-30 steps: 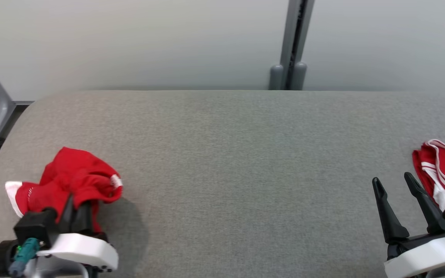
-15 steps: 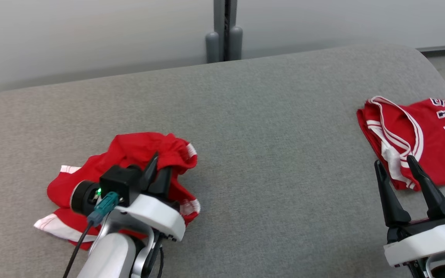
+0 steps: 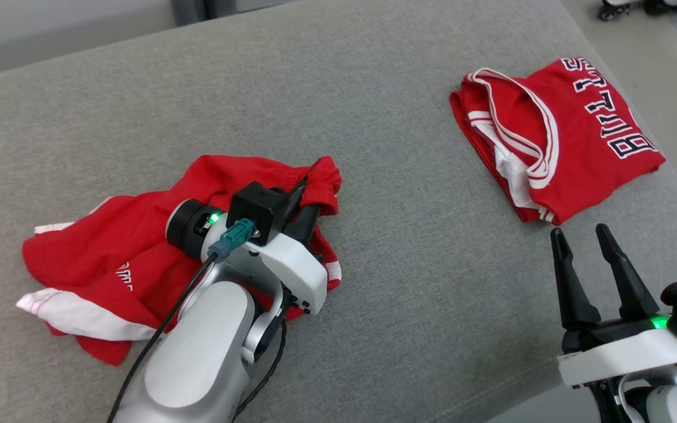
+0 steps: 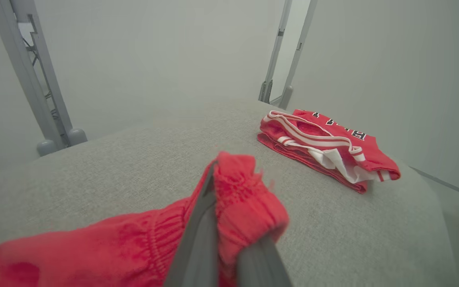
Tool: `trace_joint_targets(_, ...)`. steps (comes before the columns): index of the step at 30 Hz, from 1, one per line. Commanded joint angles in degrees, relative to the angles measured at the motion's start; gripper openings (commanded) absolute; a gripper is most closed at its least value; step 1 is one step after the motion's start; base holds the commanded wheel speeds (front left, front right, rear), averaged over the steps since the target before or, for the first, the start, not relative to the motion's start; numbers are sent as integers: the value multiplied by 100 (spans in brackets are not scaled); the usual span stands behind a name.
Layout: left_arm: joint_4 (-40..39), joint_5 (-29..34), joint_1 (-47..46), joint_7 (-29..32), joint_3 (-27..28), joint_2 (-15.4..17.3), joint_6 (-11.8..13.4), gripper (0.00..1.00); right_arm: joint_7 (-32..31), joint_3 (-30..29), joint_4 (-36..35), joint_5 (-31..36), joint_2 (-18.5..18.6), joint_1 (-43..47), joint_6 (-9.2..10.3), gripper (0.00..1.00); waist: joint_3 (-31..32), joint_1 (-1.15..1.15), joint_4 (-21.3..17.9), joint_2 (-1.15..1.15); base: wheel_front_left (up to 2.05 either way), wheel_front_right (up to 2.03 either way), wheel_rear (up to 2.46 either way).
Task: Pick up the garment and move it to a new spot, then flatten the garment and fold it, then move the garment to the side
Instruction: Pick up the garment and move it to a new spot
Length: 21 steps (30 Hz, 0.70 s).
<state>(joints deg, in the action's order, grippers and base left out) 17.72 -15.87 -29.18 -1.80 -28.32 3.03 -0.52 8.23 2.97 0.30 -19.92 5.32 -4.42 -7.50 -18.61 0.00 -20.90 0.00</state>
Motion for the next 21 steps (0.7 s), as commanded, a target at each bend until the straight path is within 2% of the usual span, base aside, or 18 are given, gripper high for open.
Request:
trace_joint_targets(1,151,-47,-150,-47,4,41,16,40,96,46,69,-48,-31,-112,1,100,-308,0,-312,0,0,0,0)
trace_joint_targets(2,270,-47,-192,-52,-27,33,34,75,132,54,126,-64,-31,-132,1,100,-329,0,-335,0,0,0,0)
trace_joint_targets(3,367,-56,-224,-97,-39,28,50,97,165,59,175,-77,-31,-140,1,100,-338,0,-346,0,0,0,0)
trace_joint_targets(4,463,-39,-242,-120,-57,30,66,100,200,66,209,-77,-31,-144,1,100,-341,0,-350,0,0,0,0)
trace_joint_targets(11,726,-75,-37,-318,-256,17,36,100,247,74,372,-27,63,-220,1,100,-90,0,-91,0,0,0,0)
trace_joint_targets(21,303,-331,653,-815,27,142,419,100,43,11,296,103,272,-25,1,100,599,0,624,0,0,0,0)
